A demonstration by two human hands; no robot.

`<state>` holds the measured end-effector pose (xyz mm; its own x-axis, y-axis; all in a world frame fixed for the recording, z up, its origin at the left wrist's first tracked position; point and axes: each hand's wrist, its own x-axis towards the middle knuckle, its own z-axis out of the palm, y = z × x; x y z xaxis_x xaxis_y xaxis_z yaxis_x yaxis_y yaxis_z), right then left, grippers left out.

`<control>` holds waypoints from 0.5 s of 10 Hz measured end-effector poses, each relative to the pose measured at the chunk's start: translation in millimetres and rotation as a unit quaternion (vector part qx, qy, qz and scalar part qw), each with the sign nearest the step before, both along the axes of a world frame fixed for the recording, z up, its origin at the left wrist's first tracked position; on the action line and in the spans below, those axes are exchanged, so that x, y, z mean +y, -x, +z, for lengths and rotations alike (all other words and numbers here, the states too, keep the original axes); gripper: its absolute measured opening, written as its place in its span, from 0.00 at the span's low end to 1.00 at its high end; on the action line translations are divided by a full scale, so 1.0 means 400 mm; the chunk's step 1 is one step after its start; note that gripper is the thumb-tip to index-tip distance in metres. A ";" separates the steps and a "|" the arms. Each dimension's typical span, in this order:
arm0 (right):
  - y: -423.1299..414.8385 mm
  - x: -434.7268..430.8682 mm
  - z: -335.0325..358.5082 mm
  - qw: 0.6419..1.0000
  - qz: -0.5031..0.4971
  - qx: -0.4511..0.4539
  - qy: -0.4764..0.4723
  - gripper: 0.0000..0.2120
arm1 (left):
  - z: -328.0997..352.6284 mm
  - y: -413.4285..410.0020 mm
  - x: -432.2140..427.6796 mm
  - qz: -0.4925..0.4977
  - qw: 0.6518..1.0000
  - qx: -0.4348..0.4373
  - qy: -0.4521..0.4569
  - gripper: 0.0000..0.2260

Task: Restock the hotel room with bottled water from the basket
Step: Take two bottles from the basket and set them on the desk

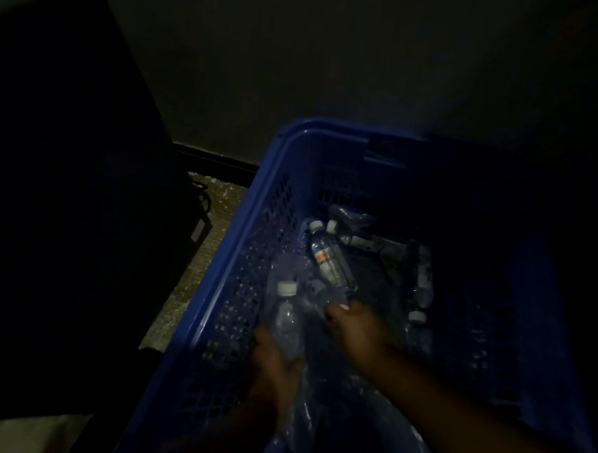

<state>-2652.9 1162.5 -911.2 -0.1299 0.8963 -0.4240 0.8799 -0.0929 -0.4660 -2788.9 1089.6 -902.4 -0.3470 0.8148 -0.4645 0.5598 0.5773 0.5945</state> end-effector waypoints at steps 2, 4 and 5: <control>-0.076 -0.087 0.347 0.987 0.127 -0.082 0.047 0.12 | 0.316 -0.006 -0.061 0.012 0.998 -0.056 -0.006 0.29; -0.090 -0.136 0.821 0.991 0.108 -0.080 0.013 0.13 | 0.765 0.037 -0.085 -0.054 0.991 -0.117 -0.036 0.27; -0.064 -0.129 1.110 0.993 0.095 -0.038 -0.056 0.10 | 1.025 0.059 -0.092 -0.098 0.984 -0.120 -0.083 0.30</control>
